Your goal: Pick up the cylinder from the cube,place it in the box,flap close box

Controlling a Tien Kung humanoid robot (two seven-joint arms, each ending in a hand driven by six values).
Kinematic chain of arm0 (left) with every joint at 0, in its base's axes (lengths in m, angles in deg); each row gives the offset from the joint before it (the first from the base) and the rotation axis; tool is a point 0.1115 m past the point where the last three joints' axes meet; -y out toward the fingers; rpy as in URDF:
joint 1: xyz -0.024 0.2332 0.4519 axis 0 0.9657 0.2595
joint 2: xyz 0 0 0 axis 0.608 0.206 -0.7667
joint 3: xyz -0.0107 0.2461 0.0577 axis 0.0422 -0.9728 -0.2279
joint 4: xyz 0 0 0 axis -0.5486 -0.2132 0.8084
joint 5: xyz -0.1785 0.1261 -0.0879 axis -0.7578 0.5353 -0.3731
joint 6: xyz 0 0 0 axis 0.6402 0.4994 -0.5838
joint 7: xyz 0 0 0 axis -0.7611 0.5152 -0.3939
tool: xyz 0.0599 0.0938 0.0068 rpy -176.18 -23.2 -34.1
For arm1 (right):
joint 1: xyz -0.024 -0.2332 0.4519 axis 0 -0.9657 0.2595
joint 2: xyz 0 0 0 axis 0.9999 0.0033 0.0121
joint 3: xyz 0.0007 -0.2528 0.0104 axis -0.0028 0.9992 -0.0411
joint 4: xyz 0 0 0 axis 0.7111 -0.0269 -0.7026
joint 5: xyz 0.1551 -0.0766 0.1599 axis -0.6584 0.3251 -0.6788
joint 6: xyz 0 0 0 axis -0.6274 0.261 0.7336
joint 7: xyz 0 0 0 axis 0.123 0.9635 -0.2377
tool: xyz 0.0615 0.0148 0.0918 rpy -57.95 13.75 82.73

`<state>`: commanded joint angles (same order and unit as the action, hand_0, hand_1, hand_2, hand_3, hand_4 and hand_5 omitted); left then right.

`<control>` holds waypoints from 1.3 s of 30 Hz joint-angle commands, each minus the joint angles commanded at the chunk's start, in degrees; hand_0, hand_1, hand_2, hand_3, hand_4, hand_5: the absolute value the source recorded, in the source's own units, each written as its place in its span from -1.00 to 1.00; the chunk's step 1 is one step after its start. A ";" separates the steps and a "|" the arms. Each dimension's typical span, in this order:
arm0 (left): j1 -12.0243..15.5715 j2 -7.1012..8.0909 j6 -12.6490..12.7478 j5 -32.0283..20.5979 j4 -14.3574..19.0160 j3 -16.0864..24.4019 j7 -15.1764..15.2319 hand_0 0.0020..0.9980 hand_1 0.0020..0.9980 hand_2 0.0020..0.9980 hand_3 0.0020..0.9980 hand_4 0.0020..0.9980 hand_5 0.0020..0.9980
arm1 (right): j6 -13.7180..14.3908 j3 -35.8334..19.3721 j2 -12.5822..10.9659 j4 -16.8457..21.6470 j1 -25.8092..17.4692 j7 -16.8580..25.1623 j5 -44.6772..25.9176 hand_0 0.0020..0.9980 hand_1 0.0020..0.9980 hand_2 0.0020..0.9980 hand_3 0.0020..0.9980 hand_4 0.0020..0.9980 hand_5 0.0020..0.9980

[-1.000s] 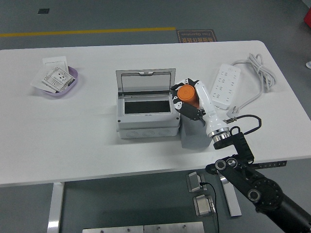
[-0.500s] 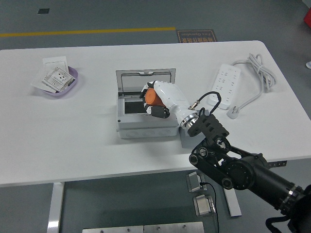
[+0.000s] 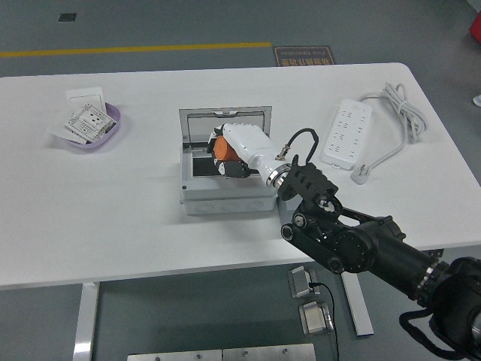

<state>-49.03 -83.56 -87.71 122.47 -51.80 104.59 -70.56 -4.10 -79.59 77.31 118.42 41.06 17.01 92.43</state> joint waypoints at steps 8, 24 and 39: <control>-0.24 0.08 -0.08 0.21 0.00 -0.17 0.02 0.27 0.37 0.31 0.32 0.52 0.01 | -1.89 0.90 0.00 -2.77 1.10 -0.68 -0.09 -0.81 -0.61 -0.12 0.17 0.14 -0.75; -0.50 -0.25 -0.49 1.35 0.00 -0.08 -0.30 0.27 0.37 0.31 0.32 0.51 0.02 | -0.51 1.53 0.00 -2.83 1.07 -0.14 -1.54 -0.19 -0.04 0.29 0.52 0.77 0.30; 0.01 -0.84 -0.69 2.88 0.00 0.94 -0.61 0.27 0.37 0.30 0.30 0.50 0.01 | -1.14 -0.79 -1.52 6.23 -2.34 -1.47 -2.82 -0.18 -0.11 0.28 0.52 0.80 0.33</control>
<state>-49.02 -84.40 -88.40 125.35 -51.80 105.53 -71.17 -5.24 -80.37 75.79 124.65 38.72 15.54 89.61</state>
